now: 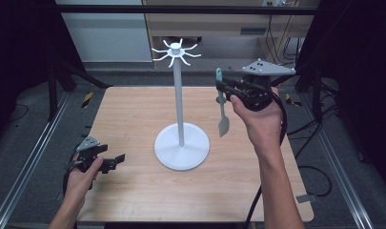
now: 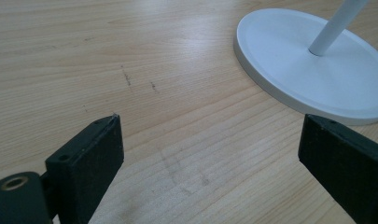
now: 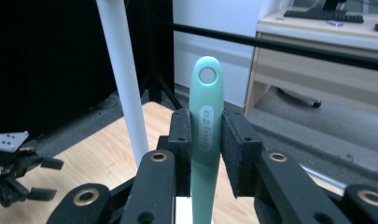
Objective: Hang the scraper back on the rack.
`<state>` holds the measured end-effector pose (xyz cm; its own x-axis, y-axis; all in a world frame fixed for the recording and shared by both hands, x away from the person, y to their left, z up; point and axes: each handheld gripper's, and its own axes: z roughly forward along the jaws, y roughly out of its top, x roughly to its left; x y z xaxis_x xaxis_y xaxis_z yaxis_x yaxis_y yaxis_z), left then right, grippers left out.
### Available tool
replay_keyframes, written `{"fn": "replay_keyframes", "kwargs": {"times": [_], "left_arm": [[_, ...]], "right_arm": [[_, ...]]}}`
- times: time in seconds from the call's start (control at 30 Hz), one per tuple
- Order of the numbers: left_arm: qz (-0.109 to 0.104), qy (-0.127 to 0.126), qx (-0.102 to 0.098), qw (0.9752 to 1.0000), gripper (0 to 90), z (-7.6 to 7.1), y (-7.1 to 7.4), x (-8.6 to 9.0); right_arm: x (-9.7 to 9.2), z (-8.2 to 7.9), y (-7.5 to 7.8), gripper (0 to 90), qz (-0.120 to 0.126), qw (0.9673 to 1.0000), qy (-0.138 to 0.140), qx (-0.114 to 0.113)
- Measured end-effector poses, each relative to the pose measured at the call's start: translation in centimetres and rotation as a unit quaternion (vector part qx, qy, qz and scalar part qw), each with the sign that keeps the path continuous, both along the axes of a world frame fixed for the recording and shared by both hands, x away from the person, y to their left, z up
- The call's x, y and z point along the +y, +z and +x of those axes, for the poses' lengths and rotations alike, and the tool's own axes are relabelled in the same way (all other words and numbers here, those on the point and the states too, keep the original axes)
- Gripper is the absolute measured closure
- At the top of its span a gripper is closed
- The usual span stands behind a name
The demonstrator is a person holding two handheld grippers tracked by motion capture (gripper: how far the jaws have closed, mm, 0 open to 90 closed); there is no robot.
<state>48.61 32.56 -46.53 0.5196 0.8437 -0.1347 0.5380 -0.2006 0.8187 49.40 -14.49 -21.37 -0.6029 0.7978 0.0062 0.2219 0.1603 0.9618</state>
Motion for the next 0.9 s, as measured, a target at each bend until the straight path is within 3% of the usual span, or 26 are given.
{"fn": "replay_keyframes", "kwargs": {"times": [0.9], "left_arm": [[0.007, -0.008, 0.005, 0.9999, 6.4, 0.0, -0.1, -0.2]], "right_arm": [[2.0, 1.0, 2.9, 74.5, 0.015, 0.9989, 0.039, -0.023]]}}
